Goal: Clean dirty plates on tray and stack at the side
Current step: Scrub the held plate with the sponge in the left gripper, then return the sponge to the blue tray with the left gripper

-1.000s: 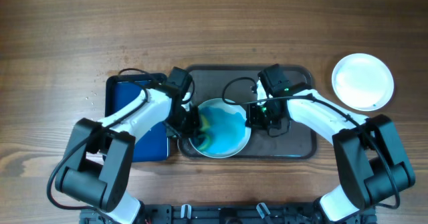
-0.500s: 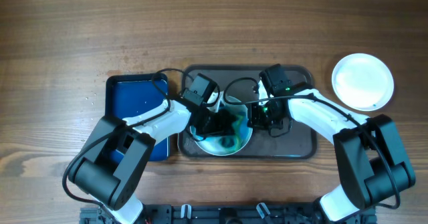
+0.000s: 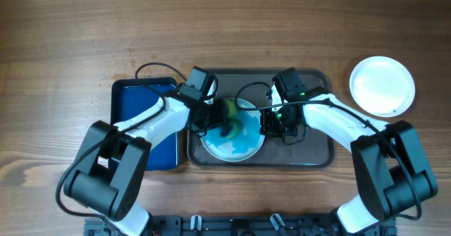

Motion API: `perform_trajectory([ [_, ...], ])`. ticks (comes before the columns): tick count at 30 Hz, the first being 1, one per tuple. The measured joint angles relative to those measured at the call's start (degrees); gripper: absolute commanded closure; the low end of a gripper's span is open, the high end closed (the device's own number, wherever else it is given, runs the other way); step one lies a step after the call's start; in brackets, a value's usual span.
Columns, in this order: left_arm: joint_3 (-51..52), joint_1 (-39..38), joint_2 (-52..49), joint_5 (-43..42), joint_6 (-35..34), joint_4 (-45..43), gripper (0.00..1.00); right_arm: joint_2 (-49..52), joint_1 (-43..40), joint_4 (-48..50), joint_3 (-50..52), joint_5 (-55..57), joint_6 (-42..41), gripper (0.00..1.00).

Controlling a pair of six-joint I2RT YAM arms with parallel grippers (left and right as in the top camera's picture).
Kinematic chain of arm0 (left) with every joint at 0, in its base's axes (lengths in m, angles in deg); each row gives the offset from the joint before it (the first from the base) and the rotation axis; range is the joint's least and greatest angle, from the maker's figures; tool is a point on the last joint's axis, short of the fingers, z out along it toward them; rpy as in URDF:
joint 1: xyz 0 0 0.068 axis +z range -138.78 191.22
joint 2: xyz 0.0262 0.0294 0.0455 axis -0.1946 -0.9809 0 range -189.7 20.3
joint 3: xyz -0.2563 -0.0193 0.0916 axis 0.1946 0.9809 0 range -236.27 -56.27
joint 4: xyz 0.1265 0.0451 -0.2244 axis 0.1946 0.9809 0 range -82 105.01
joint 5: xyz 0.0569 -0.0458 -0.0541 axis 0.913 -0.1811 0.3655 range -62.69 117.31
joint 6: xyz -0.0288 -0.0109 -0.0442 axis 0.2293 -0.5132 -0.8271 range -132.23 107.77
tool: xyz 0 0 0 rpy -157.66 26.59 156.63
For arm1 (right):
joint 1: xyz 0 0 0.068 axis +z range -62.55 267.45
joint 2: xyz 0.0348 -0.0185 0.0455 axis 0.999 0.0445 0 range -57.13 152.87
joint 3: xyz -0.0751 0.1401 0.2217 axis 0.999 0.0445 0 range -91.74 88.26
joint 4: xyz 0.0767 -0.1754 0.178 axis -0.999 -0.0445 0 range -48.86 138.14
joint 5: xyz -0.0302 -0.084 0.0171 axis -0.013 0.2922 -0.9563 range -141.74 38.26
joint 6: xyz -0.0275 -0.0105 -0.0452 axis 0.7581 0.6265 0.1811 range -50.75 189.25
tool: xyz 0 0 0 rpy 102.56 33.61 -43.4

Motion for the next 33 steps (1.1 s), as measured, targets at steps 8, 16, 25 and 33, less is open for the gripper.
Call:
perform_trajectory([
  [8, -1.4, 0.2, 1.1, 5.7, -0.3, 9.7, 0.96, 0.0, 0.5, -0.2, 0.0, -0.6, 0.0, 0.96],
  [16, -1.2, -1.5, 3.7, 10.6, -0.3, 14.0, 0.96, 0.0, 0.8, -0.2, 0.0, -1.0, 0.0, 0.96],
  [25, -5.3, -4.0, 14.4, 15.4, -0.3, 24.2, 0.96, 0.0, 0.7, -0.7, 0.0, -0.9, 0.0, 0.96],
  [33, -9.5, -3.4, 21.8, 23.4, -0.8, 30.7, 0.96, 0.0, 0.7, -0.7, 0.0, -0.9, 0.0, 0.96],
])
